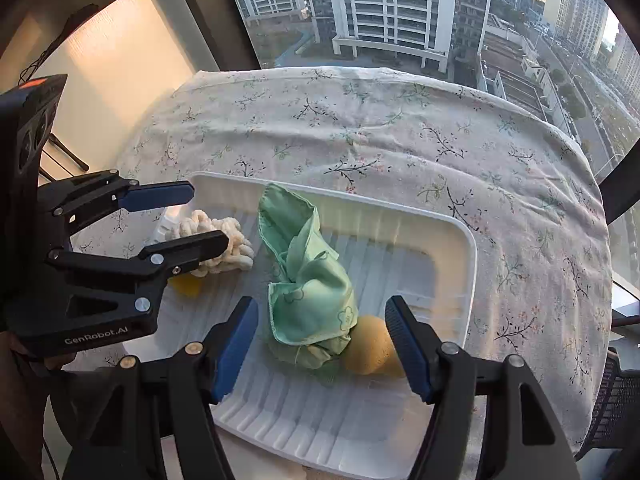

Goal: Organize soft objects
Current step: 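Open both tools to release the rope toy and cloth into the tray, then move both tools back toward the tissue packs and sponges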

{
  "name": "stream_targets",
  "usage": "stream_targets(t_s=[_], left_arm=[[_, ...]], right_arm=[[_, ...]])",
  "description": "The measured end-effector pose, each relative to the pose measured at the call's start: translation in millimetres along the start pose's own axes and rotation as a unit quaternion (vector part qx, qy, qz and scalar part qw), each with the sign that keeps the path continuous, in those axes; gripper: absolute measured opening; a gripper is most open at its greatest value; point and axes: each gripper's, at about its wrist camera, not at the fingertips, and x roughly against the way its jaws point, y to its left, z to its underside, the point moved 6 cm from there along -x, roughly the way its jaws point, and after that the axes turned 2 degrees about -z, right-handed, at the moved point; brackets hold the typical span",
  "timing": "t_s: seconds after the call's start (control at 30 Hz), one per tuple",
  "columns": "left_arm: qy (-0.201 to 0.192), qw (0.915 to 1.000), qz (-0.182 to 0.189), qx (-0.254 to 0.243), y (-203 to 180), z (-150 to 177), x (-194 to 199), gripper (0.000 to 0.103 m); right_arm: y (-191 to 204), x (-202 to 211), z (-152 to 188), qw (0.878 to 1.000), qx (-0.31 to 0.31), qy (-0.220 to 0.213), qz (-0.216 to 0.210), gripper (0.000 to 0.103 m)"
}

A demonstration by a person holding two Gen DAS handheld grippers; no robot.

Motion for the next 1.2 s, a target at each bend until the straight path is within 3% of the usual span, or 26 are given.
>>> stream_targets(t_s=[0.2, 0.4, 0.67, 0.93, 1.2], left_arm=[[-0.019, 0.9970, -0.058, 0.047, 39, 9, 18, 0.053], [-0.012, 0.9929, -0.063, 0.101, 78, 40, 34, 0.053], [-0.001, 0.9891, -0.088, 0.118, 106, 92, 49, 0.053], [0.004, 0.9885, -0.090, 0.122, 111, 149, 66, 0.053], [0.022, 0.9892, -0.080, 0.121, 100, 209, 77, 0.053]], right_arm=[[-17, 15, 11, 1.000, -0.021, -0.010, 0.020, 0.069], [-47, 29, 32, 0.997, -0.070, -0.012, 0.026, 0.069], [-88, 39, 72, 0.990, -0.129, 0.002, 0.063, 0.069], [-103, 52, 121, 0.985, -0.152, 0.011, 0.078, 0.069], [-90, 67, 176, 0.985, -0.151, 0.026, 0.080, 0.069]])
